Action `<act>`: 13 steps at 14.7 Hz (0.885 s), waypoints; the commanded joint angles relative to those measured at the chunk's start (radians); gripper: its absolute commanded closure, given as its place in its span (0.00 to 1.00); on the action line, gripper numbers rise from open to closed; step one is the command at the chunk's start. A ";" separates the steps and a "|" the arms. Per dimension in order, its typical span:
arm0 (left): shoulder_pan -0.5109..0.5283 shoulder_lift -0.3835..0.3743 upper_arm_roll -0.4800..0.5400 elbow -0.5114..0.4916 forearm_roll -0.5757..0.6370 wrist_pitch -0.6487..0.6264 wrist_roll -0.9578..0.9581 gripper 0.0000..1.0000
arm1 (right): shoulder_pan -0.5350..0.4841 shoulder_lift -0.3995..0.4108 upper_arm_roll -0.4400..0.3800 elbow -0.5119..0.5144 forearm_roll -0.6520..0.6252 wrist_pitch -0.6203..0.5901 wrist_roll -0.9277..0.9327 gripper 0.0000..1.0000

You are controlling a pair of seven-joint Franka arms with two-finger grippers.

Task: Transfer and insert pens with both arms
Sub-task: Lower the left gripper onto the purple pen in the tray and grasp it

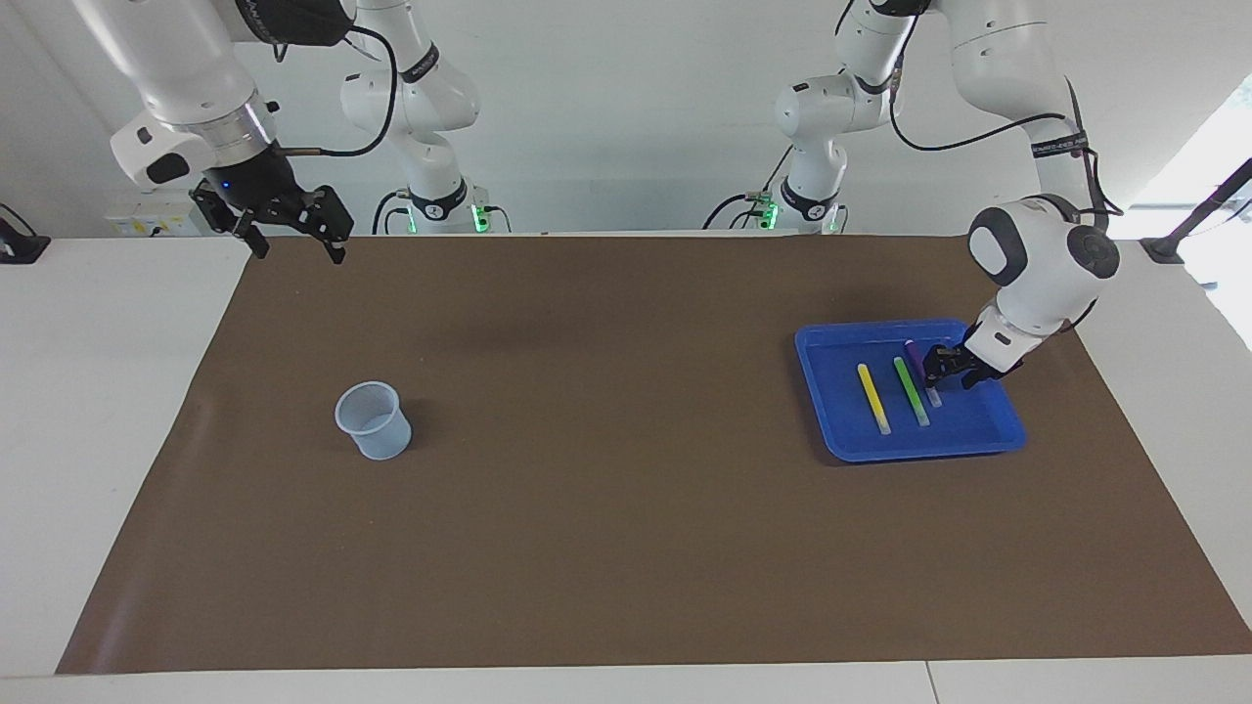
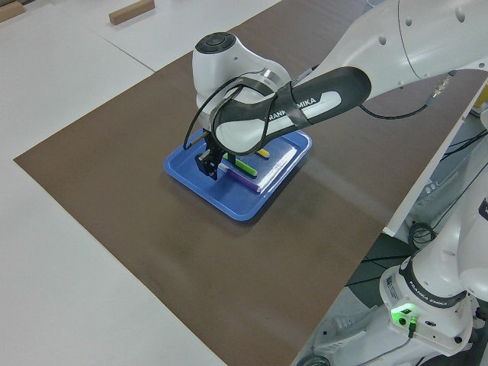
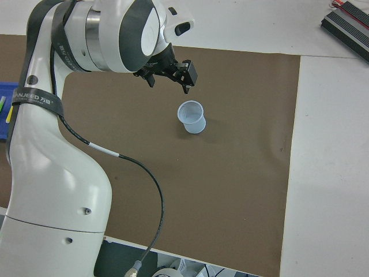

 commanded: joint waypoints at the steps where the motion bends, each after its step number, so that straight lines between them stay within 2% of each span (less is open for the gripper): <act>1: -0.004 0.007 0.002 -0.014 0.017 0.030 -0.003 0.34 | -0.012 -0.022 0.001 -0.028 0.022 0.012 -0.016 0.00; 11: -0.014 0.002 0.002 -0.044 0.017 0.027 -0.043 0.46 | -0.012 -0.022 0.001 -0.028 0.022 0.012 -0.016 0.00; 13: -0.014 -0.001 0.002 -0.049 0.017 0.020 -0.056 0.51 | -0.012 -0.023 0.001 -0.028 0.022 0.012 -0.016 0.00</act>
